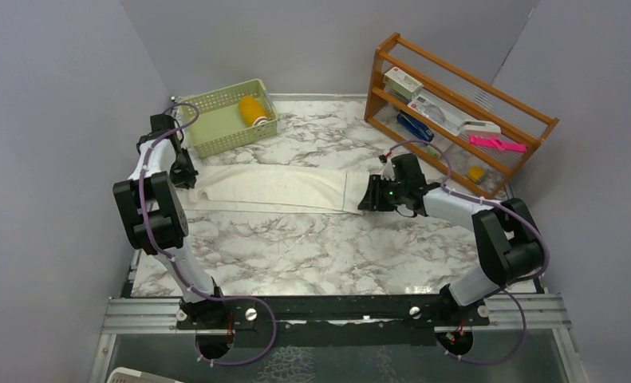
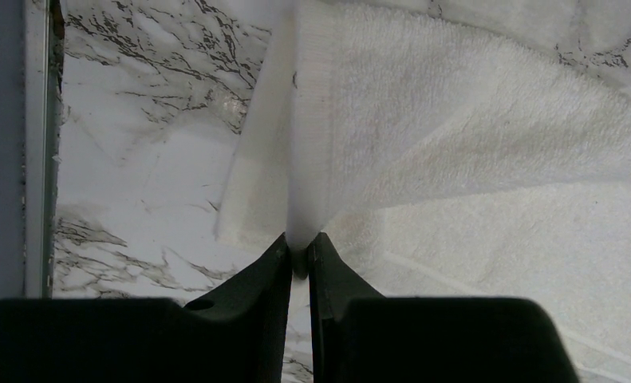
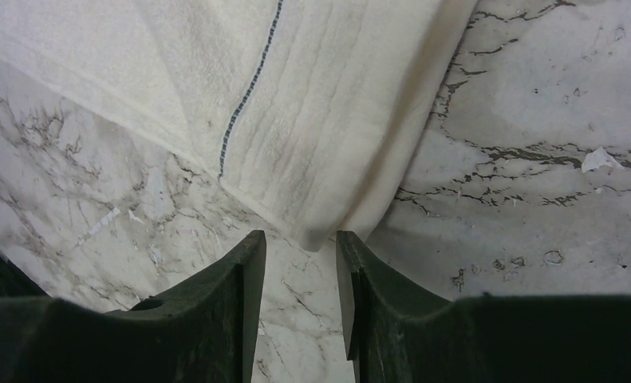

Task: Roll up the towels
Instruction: Fold the towel at the center of the board.

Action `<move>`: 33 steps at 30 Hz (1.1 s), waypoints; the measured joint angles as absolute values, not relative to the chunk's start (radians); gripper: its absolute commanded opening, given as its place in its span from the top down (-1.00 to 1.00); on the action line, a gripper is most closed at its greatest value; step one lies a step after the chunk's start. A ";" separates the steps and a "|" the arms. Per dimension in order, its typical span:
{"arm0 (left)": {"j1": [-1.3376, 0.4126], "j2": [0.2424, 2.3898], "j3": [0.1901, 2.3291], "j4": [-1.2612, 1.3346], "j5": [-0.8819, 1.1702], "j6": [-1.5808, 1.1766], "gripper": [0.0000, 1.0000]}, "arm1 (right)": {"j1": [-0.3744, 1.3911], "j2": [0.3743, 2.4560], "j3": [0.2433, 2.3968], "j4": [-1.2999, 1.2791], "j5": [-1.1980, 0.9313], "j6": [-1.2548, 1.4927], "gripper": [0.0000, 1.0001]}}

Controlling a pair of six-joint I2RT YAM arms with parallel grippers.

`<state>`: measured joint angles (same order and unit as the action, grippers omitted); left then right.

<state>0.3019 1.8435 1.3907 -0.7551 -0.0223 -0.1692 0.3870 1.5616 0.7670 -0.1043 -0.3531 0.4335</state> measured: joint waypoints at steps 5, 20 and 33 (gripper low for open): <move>0.302 1.843 1.391 -0.752 -0.014 -0.169 0.67 | 0.387 1.599 0.767 -0.109 -0.353 0.433 0.37; 0.311 1.843 1.391 -0.751 -0.007 -0.169 0.67 | 0.387 1.647 0.796 -0.127 -0.346 0.414 0.99; 0.320 1.843 1.390 -0.748 0.041 -0.173 0.66 | 0.388 1.555 0.899 -0.247 -0.268 0.412 0.99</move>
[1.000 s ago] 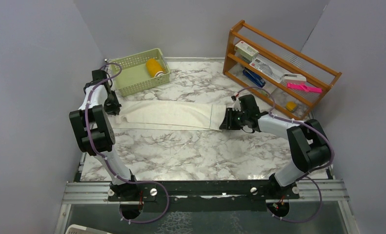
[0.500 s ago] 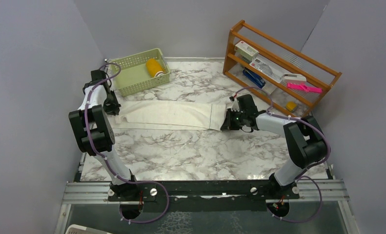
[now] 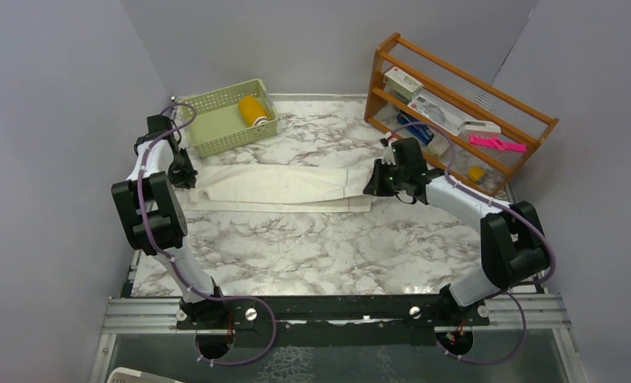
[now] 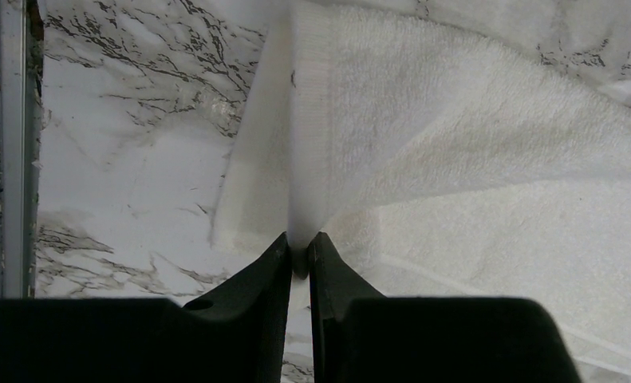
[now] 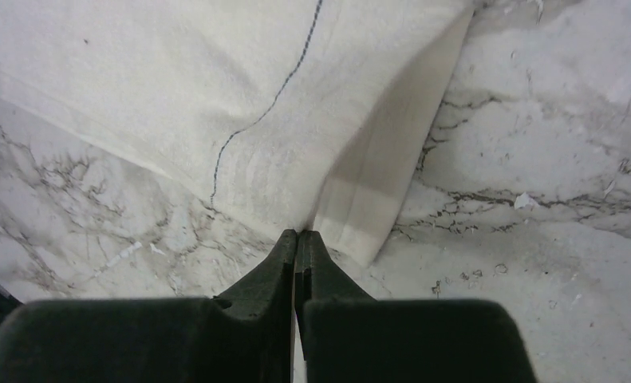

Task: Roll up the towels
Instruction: Fold the towel at the center of the board.

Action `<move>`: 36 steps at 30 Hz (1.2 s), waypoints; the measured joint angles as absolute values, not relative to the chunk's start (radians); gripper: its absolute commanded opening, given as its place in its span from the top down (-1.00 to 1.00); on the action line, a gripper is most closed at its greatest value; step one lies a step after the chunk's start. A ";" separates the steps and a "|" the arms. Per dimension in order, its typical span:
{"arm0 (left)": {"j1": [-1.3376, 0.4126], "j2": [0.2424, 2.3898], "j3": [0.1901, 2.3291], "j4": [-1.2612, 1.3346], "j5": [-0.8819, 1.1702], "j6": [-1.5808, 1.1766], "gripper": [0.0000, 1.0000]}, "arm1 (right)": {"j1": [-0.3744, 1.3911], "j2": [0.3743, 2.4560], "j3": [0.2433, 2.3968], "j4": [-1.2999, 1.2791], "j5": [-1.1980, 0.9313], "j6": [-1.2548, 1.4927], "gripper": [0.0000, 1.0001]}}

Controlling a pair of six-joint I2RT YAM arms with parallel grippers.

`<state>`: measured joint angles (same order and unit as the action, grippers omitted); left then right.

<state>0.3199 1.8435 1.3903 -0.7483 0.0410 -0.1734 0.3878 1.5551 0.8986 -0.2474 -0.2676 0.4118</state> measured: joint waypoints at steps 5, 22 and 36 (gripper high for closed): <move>0.326 1.842 1.369 -0.739 0.038 -0.172 0.66 | 0.388 1.534 0.941 -0.247 -0.248 0.408 0.99; 0.373 1.832 1.320 -0.750 -0.036 -0.161 0.64 | 0.388 1.535 0.894 -0.269 -0.211 0.395 0.99; 0.399 1.888 1.469 -0.784 -0.039 -0.138 0.61 | 0.386 1.515 0.890 -0.283 -0.172 0.396 0.99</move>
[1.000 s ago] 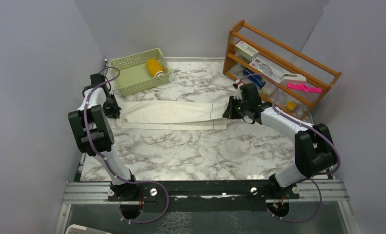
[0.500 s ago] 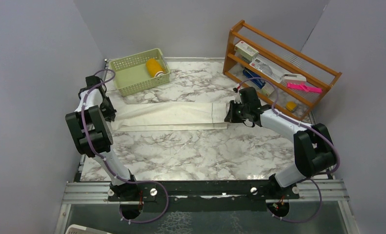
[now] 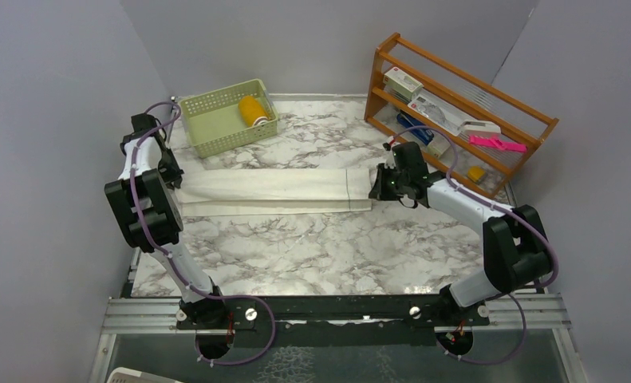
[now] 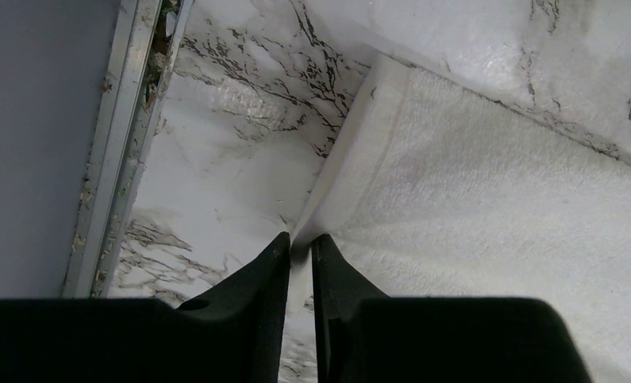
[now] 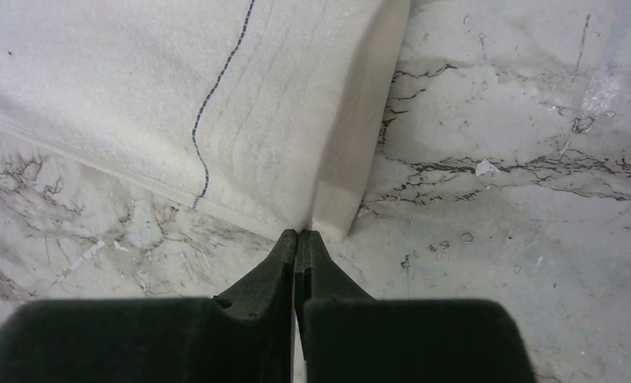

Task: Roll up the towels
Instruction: Fold the towel at the center of the board.

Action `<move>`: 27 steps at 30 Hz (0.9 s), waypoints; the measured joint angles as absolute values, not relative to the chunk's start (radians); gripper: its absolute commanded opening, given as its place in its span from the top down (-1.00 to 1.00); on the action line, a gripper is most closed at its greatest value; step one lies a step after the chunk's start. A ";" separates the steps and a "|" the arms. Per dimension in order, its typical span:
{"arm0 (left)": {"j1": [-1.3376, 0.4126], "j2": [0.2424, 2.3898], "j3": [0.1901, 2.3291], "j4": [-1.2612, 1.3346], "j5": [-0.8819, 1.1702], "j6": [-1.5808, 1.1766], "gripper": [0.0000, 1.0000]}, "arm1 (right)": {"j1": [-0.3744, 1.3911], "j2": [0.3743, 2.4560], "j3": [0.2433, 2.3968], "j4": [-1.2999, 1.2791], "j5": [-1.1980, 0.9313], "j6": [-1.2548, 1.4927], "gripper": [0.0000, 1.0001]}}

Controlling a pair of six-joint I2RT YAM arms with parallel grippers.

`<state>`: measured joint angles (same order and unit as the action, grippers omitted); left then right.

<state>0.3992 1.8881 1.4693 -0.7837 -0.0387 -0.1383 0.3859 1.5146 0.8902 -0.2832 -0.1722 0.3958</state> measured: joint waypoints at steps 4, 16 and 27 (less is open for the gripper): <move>0.400 1.888 1.469 -0.801 -0.027 -0.131 0.59 | 0.386 1.509 0.897 -0.290 -0.171 0.395 0.99; 0.400 1.920 1.459 -0.837 -0.001 -0.115 0.55 | 0.384 1.496 0.855 -0.289 -0.169 0.395 0.98; 0.403 1.933 1.421 -0.835 -0.051 -0.123 -0.18 | 0.384 1.496 0.817 -0.285 -0.173 0.395 0.16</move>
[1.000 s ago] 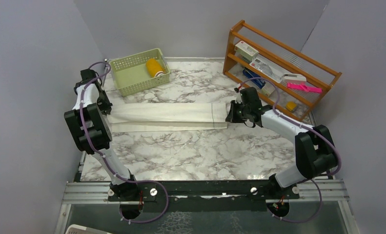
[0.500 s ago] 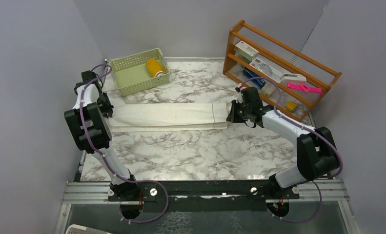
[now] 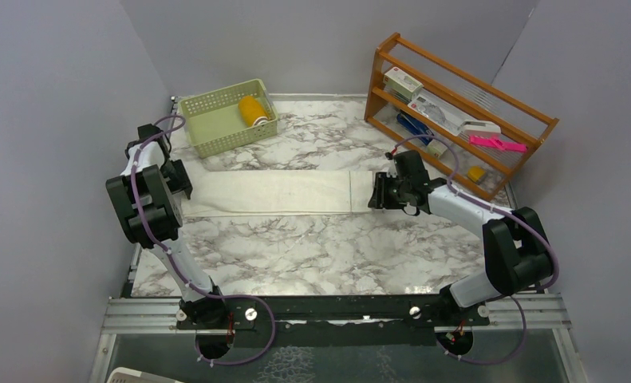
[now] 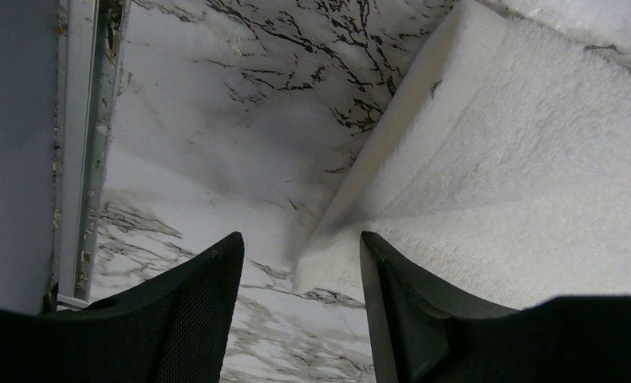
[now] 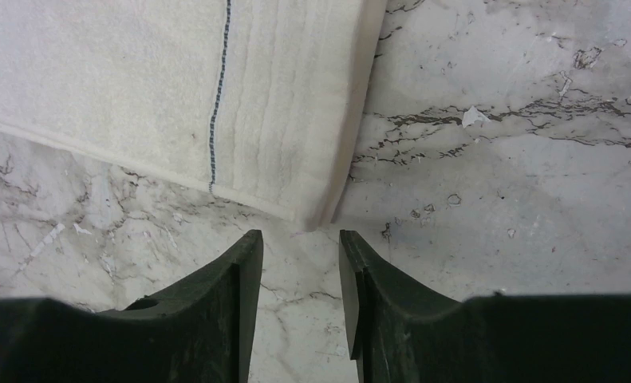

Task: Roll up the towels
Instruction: Fold the towel at the center of the board.

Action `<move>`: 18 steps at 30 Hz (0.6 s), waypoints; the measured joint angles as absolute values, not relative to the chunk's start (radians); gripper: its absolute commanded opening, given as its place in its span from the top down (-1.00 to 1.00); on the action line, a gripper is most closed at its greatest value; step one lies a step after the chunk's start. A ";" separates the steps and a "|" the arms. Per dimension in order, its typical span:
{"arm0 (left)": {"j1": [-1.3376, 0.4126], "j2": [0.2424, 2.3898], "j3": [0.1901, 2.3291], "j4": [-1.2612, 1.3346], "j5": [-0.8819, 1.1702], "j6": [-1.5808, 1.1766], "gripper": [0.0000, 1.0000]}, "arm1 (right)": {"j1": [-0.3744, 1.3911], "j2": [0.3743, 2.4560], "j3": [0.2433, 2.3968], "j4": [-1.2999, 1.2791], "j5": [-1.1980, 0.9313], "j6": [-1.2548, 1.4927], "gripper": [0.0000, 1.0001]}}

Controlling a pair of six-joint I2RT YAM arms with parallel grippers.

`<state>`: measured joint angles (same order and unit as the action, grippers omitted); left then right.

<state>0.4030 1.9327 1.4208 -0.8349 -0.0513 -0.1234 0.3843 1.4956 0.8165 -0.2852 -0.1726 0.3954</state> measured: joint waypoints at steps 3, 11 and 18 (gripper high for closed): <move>0.406 1.933 1.405 -0.818 -0.051 -0.125 -0.22 | 0.384 1.496 0.817 -0.284 -0.174 0.396 0.14; 0.445 1.934 1.382 -0.743 0.044 -0.125 -0.12 | 0.384 1.480 0.816 -0.284 -0.222 0.400 0.14; 0.466 1.965 1.383 -0.701 0.153 -0.121 0.03 | 0.384 1.449 0.818 -0.285 -0.278 0.400 0.14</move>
